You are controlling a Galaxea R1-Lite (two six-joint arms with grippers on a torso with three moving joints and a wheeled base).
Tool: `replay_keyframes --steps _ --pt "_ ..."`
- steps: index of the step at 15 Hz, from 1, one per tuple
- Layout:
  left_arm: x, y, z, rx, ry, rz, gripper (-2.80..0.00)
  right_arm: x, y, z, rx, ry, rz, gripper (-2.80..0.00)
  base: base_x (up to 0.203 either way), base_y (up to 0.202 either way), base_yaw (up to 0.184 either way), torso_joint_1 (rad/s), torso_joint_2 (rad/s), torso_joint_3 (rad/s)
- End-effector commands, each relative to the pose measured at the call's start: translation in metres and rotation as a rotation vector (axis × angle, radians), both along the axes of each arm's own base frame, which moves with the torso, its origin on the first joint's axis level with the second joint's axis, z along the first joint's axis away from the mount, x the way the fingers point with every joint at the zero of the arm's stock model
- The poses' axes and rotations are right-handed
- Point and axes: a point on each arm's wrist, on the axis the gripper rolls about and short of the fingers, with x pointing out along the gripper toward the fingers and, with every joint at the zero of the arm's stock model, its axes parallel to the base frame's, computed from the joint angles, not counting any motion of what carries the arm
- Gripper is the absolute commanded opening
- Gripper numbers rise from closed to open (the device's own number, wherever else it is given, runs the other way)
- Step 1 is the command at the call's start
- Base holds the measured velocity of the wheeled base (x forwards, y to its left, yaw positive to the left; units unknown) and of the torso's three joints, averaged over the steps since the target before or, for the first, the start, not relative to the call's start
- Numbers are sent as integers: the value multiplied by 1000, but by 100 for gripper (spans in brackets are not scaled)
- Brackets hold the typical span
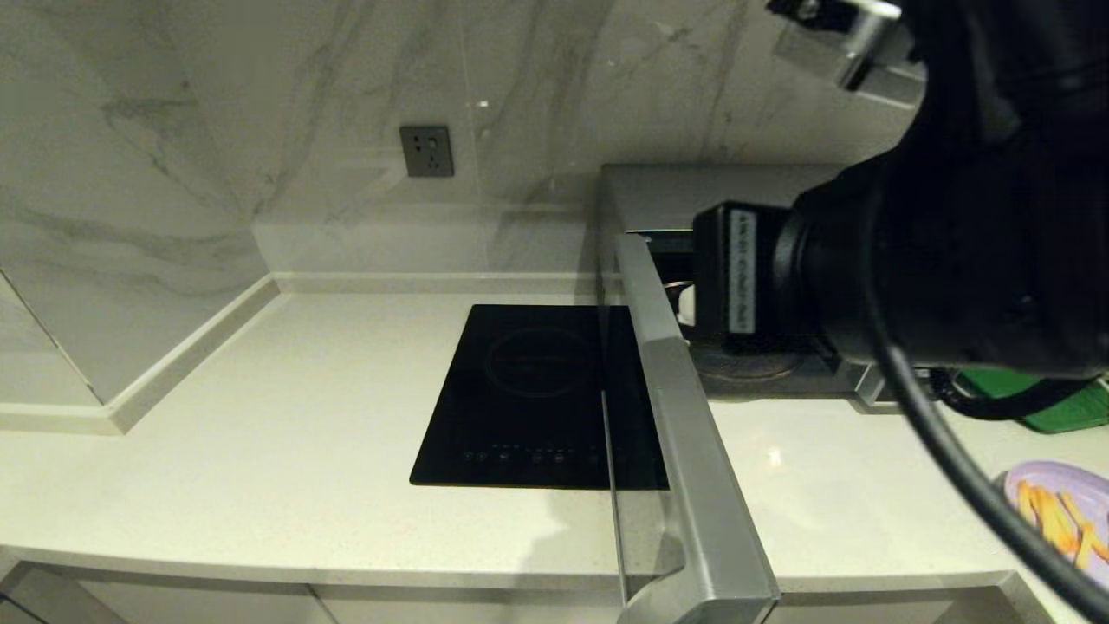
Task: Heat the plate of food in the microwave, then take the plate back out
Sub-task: Close the microwave oven
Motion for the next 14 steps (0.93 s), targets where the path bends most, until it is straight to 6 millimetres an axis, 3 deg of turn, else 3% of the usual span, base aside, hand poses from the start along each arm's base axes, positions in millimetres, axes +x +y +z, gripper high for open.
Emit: replay_keyframes --steps 1,14 --pt "0 0 0 -1 0 0 -280 1 23 -19 -55 34 26 -280 0 0 0 0 0 0" --pt "0 0 0 -1 0 0 -280 0 23 -48 -99 129 -38 -280 0 0 0 0 0 0"
